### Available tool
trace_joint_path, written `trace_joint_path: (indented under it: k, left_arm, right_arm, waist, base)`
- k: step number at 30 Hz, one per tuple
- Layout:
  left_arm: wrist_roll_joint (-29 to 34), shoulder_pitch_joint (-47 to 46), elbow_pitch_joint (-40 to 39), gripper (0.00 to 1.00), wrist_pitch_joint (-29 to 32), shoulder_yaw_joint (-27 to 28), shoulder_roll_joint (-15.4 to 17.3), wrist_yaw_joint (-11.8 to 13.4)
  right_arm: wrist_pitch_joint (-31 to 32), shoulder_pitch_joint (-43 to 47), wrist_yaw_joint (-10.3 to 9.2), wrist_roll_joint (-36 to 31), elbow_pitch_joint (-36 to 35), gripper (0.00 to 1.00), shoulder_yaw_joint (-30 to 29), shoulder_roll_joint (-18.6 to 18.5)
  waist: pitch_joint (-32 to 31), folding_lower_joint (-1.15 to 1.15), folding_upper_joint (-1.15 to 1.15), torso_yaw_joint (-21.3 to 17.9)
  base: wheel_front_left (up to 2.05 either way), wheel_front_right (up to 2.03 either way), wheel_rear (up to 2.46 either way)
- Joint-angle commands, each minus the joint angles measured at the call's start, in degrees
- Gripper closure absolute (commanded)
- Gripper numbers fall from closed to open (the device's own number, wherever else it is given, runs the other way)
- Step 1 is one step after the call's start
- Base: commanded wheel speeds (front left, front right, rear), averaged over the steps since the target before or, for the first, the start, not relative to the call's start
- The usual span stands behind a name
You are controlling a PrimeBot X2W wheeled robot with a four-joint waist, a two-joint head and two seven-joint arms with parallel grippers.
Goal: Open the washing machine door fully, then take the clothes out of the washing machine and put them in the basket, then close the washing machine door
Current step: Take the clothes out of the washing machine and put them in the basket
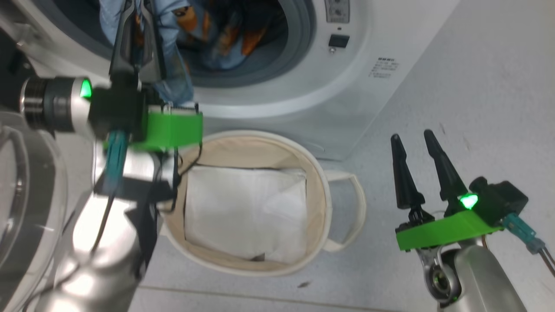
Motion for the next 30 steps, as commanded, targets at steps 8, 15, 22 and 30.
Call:
trace_joint_path:
  k: [8, 15, 22, 30]
  left_arm:
    - [1.2, 7.9, -22.2, 1.0, -0.3, 0.0, 2.7, 1.4]
    - [1.6, 12.0, -28.7, 1.0, -0.3, -1.3, 3.0, 1.8]
    - [0.5, 17.7, -27.1, 1.0, -0.3, -3.8, 3.5, 0.8]
    - [-0.4, 25.8, -17.9, 1.0, -0.3, -8.2, 4.1, -0.7]
  right_arm:
    - [-0.5, 2.6, 0.01, -0.7, -0.6, 0.0, 1.0, 0.1]
    - [-0.5, 3.3, 0.01, -0.6, -0.3, 0.0, 1.1, 0.1]
    - [-0.5, 3.6, 0.01, -0.5, -0.3, 0.0, 1.3, 0.1]
    - [-0.5, 3.3, 0.01, -0.7, -0.4, 0.0, 0.7, 0.1]
  waist:
    - [-5.3, 0.0, -0.01, 1.6]
    - [-6.4, 0.0, -0.01, 2.3]
    - [-6.6, 0.0, -0.01, 2.3]
    - [-5.2, 0.0, -0.01, 2.1]
  base:
    - [0.0, 0.0, 0.0]
    - [0.0, 0.0, 0.0]
    - [0.0, 0.0, 0.0]
    - [0.0, 0.0, 0.0]
